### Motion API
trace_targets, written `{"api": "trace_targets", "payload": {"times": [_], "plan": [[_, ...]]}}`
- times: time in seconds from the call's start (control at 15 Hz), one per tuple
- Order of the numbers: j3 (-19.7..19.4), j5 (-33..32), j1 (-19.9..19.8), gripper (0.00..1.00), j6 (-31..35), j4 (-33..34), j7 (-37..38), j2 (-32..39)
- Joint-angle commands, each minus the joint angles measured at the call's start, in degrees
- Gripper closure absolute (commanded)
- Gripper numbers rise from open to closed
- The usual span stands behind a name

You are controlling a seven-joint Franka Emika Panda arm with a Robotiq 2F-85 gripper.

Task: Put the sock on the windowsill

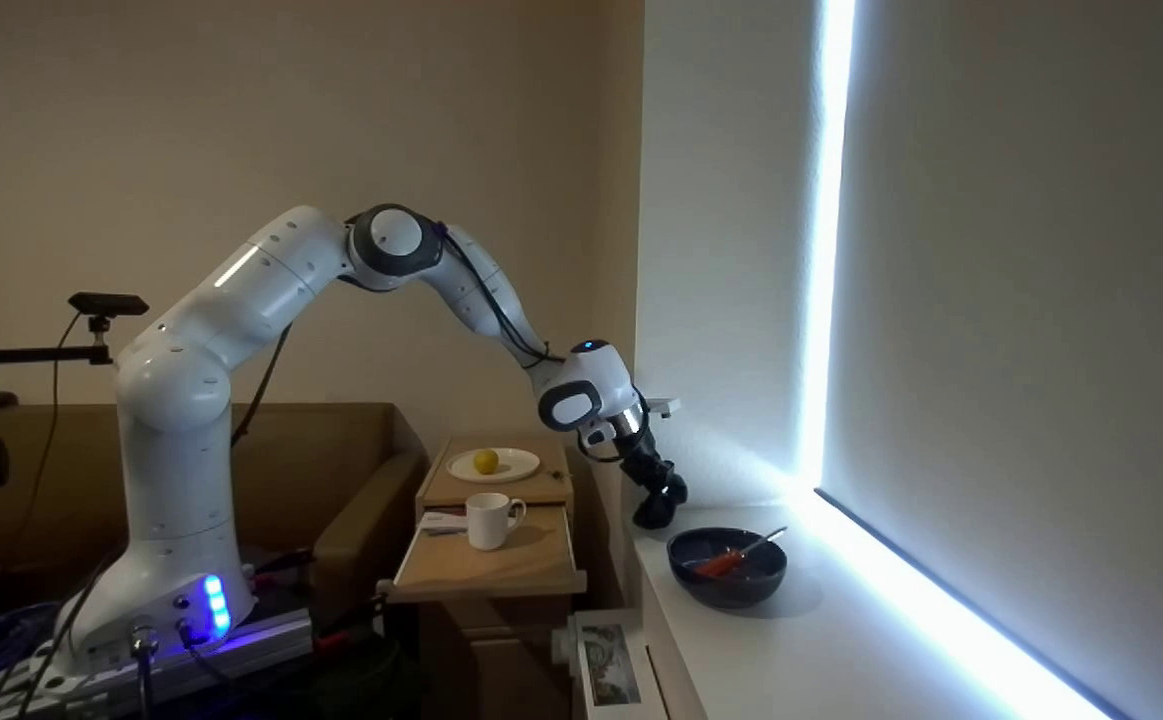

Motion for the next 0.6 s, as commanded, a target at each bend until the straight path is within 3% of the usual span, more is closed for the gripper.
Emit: {"api": "trace_targets", "payload": {"times": [0.0,0.13,0.2,0.27,0.4,0.53], "plan": [[-0.2,1.8,-3.7,0.97,-4.0,8.8,5.3,5.9],[6.1,2.5,-9.2,0.97,-11.7,10.1,0.6,4.3],[7.1,2.3,-10.2,0.97,-14.2,11.5,0.0,5.1],[3.8,0.5,-6.5,0.9,-9.7,6.3,1.9,2.5],[5.7,1.0,-9.3,0.9,-12.9,9.6,1.2,4.2],[6.0,1.1,-9.6,0.9,-13.4,10.4,1.1,4.7]]}}
